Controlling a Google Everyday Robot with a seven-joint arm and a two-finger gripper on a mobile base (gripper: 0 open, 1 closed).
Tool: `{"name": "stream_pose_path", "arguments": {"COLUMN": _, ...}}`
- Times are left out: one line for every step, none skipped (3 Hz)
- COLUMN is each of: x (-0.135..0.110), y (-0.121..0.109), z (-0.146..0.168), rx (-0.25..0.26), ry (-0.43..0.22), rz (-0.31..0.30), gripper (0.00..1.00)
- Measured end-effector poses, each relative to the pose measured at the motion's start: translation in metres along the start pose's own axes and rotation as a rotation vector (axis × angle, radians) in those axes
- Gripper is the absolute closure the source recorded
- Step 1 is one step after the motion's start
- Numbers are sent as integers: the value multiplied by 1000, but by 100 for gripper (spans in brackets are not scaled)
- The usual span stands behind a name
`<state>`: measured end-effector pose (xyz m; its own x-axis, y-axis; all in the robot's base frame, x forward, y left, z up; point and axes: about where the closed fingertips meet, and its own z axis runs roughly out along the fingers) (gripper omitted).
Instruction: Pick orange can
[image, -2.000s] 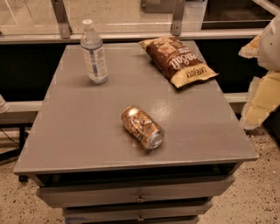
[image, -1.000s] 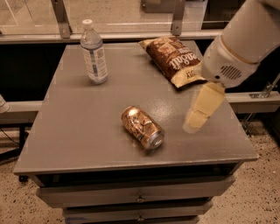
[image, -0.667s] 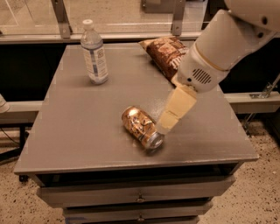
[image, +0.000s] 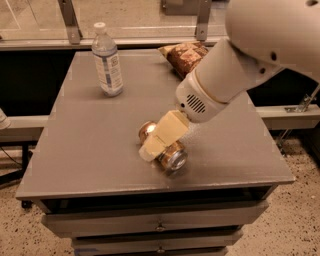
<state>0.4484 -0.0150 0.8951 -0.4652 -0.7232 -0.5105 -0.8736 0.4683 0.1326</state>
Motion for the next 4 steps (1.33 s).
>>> {"name": "stream_pose_path", "arguments": {"x": 1, "y": 6, "z": 23, "rx": 22, "ry": -29, "rz": 24, "gripper": 0}}
{"name": "stream_pose_path", "arguments": {"x": 2, "y": 8, "z": 41, "rx": 58, "ry": -50, "rz": 14, "gripper": 0}}
{"name": "stream_pose_path", "arguments": {"x": 3, "y": 4, "z": 51, "rx": 87, "ry": -58, "rz": 15, "gripper": 16}}
{"name": "stream_pose_path", "arguments": {"x": 1, "y": -1, "z": 51, "rx": 111, "ry": -74, "rz": 15, "gripper": 39}}
